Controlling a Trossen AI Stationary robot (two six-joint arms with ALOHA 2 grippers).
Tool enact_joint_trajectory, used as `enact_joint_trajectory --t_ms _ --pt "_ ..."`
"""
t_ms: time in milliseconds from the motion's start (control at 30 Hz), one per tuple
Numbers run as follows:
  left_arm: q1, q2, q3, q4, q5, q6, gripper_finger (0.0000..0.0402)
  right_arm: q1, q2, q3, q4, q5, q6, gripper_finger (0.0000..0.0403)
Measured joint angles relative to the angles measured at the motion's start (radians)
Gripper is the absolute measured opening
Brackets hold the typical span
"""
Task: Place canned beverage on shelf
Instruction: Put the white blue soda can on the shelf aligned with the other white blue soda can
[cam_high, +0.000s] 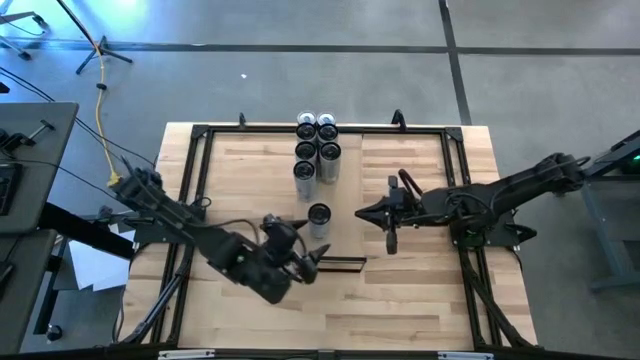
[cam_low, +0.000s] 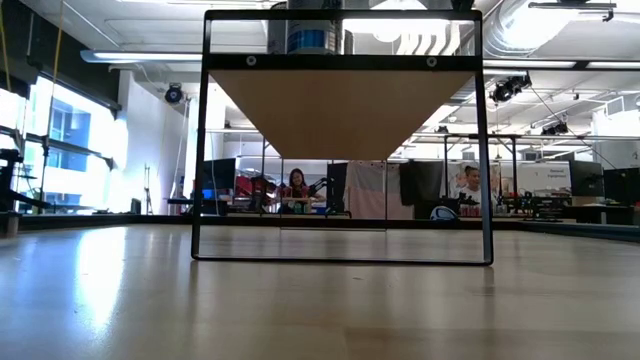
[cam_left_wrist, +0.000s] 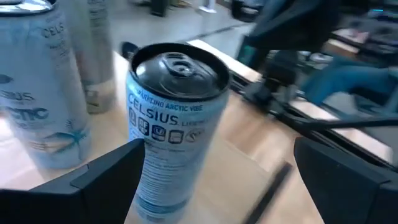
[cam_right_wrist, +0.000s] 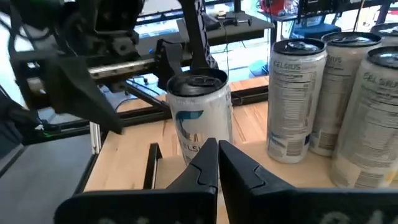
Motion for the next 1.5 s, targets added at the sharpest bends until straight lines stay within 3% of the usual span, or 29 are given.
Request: enact_joint_trajectory --t_ms 100,267,800,967,1200,1500 --pt "0.012 0.049 0.071 -0.139 -0.057 -0.089 0.0381 0.0 -0.027 0.0 -0.008 0.0 0.002 0.0" --pt "0.032 0.101 0.112 -0.303 -0.061 -0.209 0.0381 0.0 -0.064 0.0 -0.016 0.002 0.0 0.0" --pt "0.108 0.161 0.113 -0.302 -0.051 -0.298 0.0376 0.0 -0.071 0.0 -0.028 0.019 -0.004 0.0" --pt "0.112 0.161 0.113 -0.302 -0.034 -0.28 0.0329 0.0 -0.07 0.0 -0.03 0.043 -0.019 0.0" --pt "0.118 0.154 0.114 -0.298 0.018 -0.17 0.0196 0.0 -0.07 0.0 -0.037 0.045 -0.027 0.0" --pt "0.146 0.081 0.111 -0.31 0.15 0.132 0.0187 0.0 -0.07 0.0 -0.043 0.031 -0.012 0.0"
